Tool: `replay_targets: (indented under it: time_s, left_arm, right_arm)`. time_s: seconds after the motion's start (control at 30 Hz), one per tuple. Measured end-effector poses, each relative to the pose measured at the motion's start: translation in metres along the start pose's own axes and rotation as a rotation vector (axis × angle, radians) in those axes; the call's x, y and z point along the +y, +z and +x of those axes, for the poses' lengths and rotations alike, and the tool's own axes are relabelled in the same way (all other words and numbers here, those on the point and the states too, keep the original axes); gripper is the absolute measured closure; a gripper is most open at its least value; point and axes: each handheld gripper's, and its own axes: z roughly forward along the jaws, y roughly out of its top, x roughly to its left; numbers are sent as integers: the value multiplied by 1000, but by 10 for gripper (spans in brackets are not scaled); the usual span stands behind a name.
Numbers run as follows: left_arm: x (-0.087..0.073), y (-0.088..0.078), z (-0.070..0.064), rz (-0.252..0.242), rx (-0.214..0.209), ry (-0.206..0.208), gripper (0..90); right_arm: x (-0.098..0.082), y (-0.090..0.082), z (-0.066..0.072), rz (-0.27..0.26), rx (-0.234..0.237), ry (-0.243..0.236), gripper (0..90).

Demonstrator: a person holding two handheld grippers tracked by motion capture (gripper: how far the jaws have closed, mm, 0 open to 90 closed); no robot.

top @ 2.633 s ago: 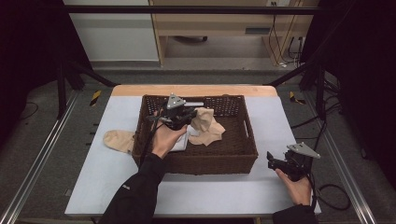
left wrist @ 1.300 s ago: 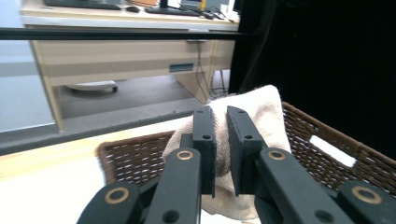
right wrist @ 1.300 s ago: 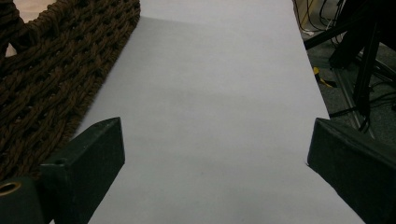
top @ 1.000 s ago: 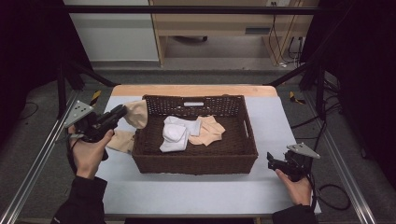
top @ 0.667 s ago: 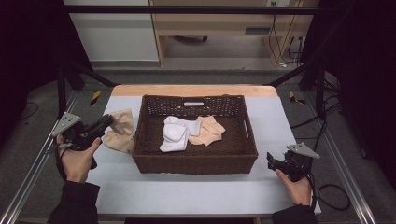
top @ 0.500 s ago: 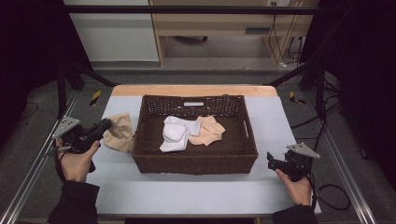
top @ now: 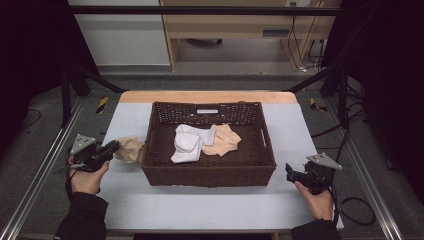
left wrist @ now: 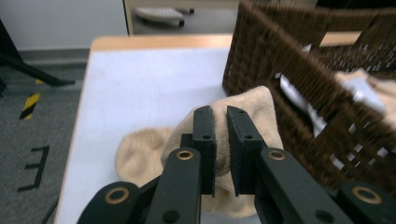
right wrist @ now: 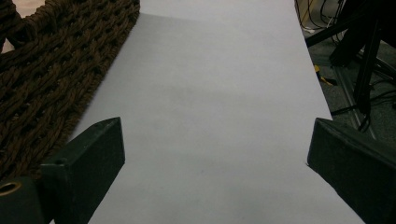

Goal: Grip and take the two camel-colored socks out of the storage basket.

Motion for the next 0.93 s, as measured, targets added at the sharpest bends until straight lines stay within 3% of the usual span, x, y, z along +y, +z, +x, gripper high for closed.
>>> replay_targets:
  time_s: [0.23, 0.37, 0.43, 0.5, 0.67, 0.93]
  left_arm:
    - [-17, 14, 7, 89, -1, 12, 808]
    - [-23, 15, 12, 112, -10, 2, 759]
    - [-24, 14, 12, 111, -10, 3, 732]
    - [-28, 10, 13, 87, -4, 9, 595]
    - [-32, 0, 13, 53, 5, 15, 420]
    - [-47, -18, 14, 52, 8, 27, 333]
  right_arm:
    - [0, 0, 0, 1, 0, -1, 44]
    - [0, 0, 0, 2, -1, -2, 44]
    - [0, 0, 0, 1, -1, -2, 44]
    - [0, 0, 0, 0, -1, 0, 43]
    - [0, -1, -1, -4, -2, -4, 43]
    - [0, -2, -1, -7, -4, 7, 41]
